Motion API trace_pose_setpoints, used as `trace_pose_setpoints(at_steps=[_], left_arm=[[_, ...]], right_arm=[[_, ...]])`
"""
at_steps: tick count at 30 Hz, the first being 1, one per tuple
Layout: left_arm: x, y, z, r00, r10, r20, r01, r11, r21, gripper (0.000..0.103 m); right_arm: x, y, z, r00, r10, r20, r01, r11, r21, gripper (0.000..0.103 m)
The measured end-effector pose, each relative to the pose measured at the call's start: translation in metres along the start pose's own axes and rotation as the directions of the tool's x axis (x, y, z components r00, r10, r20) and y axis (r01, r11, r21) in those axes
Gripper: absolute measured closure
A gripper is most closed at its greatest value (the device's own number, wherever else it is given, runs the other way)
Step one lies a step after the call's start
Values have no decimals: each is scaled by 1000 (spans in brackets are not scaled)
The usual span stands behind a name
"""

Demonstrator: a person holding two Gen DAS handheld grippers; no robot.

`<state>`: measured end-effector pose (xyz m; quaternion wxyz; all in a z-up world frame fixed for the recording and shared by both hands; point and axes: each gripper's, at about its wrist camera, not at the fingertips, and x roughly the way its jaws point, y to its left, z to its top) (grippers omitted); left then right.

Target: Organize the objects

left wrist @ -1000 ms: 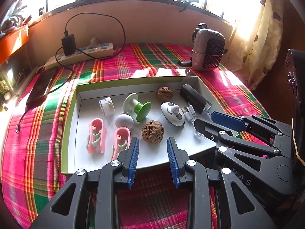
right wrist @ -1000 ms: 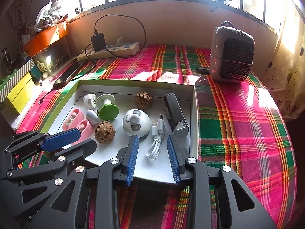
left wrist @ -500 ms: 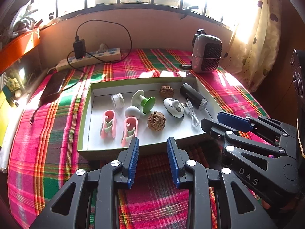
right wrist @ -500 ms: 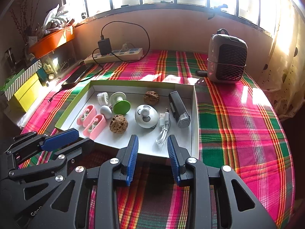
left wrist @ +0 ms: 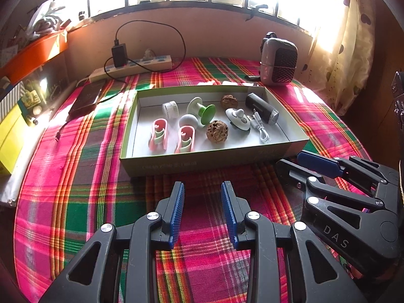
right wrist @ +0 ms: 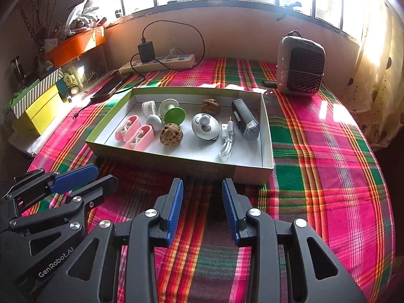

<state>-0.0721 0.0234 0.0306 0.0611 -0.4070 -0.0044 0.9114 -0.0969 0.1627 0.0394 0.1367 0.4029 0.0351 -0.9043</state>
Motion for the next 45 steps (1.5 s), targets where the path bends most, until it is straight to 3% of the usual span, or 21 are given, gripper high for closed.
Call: trace_pose_setpoints(at_steps=[13,15,26,34,45], left_arm=[[2,8,-28,997,62,-43,-64,997,-36,74],[3,10,-30,997,64,-51,-66,997,-42,74],[3,10,-40,995,86,-53,-88,995,-43,74],[2,3,-43,990,137,-42,-139,989,-51,74],[1,5,-44,992,122,-40,-125,989,-73,74]], right_arm=[[5,1,-29,998,-19,-60,20,1000,20,68],[6,0,-32,998,-24,-66,26,999,23,62],[3,-5,-41,996,-60,-67,62,998,32,59],[-1,-9,-46,994,-89,-70,92,995,37,51],[-7,-12,-54,991,-108,-73,111,993,47,42]])
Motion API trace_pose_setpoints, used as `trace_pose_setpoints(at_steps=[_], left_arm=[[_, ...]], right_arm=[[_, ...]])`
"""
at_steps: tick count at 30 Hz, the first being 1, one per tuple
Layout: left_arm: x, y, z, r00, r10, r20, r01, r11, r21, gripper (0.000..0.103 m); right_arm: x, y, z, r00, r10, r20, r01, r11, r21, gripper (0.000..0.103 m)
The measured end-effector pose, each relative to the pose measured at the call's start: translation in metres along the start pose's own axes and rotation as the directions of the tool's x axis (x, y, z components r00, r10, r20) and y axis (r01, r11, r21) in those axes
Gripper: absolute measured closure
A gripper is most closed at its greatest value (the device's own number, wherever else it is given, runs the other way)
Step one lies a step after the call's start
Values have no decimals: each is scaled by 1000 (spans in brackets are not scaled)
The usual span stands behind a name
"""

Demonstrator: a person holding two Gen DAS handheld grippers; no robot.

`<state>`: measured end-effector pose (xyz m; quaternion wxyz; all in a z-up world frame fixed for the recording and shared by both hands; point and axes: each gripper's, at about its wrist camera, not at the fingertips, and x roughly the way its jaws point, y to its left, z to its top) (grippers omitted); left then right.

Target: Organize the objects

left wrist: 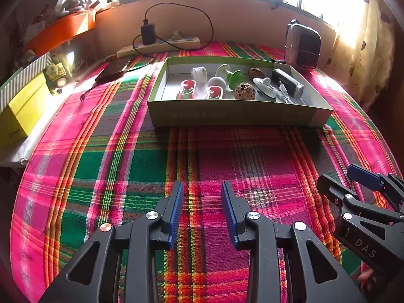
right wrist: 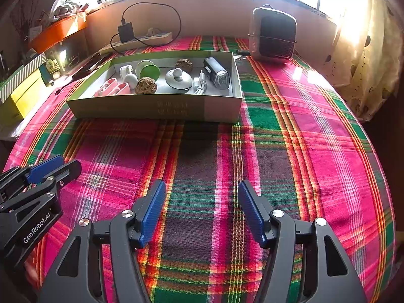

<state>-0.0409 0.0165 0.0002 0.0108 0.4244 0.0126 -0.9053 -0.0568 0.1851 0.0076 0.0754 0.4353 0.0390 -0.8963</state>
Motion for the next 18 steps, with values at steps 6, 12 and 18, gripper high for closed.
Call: trace_pose_setpoints(at_steps=[6,12,18], left_arm=[[0,0,0,1000,5,0,-5,1000,4,74],[0,-1,-1,1000,7,0,-7,1000,5,73],[0,-1,-1,1000,7,0,-7,1000,5,73]], right_arm=[[0,0,0,1000,-1,0,1,1000,1,42],[0,0,0,1000,-3,0,3,1000,-1,41],[0,0,0,1000,-3,0,3,1000,-1,41]])
